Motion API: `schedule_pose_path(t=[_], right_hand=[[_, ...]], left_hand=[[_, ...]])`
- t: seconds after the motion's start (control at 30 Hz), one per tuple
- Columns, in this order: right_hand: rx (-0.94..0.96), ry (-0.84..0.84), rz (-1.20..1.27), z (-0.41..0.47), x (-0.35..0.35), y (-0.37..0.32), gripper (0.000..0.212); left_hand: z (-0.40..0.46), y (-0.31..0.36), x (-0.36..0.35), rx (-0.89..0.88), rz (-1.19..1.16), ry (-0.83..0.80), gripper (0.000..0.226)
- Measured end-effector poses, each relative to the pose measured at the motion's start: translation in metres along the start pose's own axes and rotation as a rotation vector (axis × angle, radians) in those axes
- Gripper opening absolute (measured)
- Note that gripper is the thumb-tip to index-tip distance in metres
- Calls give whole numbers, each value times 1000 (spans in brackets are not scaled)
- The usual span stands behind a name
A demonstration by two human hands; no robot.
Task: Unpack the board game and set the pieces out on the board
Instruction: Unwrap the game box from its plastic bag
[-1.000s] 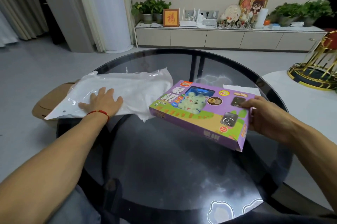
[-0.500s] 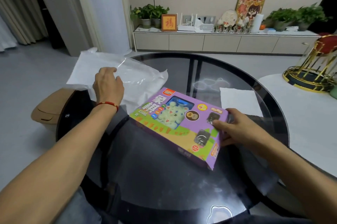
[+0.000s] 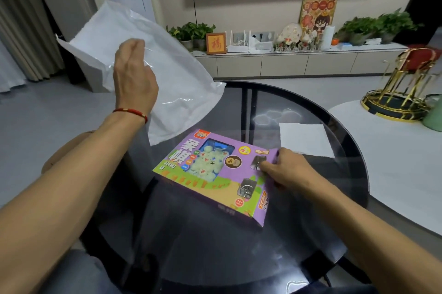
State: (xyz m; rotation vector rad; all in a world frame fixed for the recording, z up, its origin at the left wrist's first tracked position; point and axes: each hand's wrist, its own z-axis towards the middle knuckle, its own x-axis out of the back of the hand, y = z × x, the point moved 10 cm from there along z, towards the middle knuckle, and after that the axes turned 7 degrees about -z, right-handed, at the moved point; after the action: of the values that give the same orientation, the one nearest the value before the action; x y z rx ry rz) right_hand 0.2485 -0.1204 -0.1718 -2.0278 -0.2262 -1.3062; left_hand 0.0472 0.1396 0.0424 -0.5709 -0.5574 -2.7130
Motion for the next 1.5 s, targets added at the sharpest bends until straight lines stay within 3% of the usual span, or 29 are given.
schedule_pose_path(t=[0.1,0.17,0.27,0.37,0.43,0.53,0.63,0.73,0.87,1.03,1.17,1.27,1.33,1.4,1.43,1.5], right_hand=[[6,92,-165,9,10,2,57],[39,214,-57,9,31,2,73],[139,239,482,9,57,2,93],[60,134,925,13,66,18,126],[32,130,1092,13,78,34,104],[-56,289,1203,7,99,76,40],[-201,483,1242,-4,114,137,31],[-233,677,1284,-20,137,200,25],[-415,882,1344,-47,138,299,23],[-683,923,1302,-63,105,392,39],[-827,758,1003,-74,94,408,22],[-871,741,725,-78,108,410,71],[-902,909,462,-93,136,397,103],[-834,984,107,-93,159,373,102],[-748,880,-19,-77,157,362,91],[-598,519,-184,-36,121,350,68]], left_hand=[[15,25,-1,6,-52,12,48],[21,46,-5,10,-102,14,47],[24,75,-20,56,-207,-18,48],[14,110,-51,103,-313,-103,45],[1,138,-76,96,-378,-175,44],[-17,175,-111,86,-466,-254,43],[-31,215,-143,28,-511,-332,40],[-44,262,-179,-70,-552,-442,39],[-75,342,-238,-300,-618,-742,46],[-135,362,-285,-302,-540,-939,50],[-180,339,-295,-346,-452,-1032,44],[-187,314,-298,-293,-393,-1042,46],[-187,305,-298,-282,-369,-1039,48],[-182,300,-294,-267,-361,-1020,48],[-180,298,-291,-259,-360,-1011,48],[-177,294,-280,-255,-364,-992,46]])
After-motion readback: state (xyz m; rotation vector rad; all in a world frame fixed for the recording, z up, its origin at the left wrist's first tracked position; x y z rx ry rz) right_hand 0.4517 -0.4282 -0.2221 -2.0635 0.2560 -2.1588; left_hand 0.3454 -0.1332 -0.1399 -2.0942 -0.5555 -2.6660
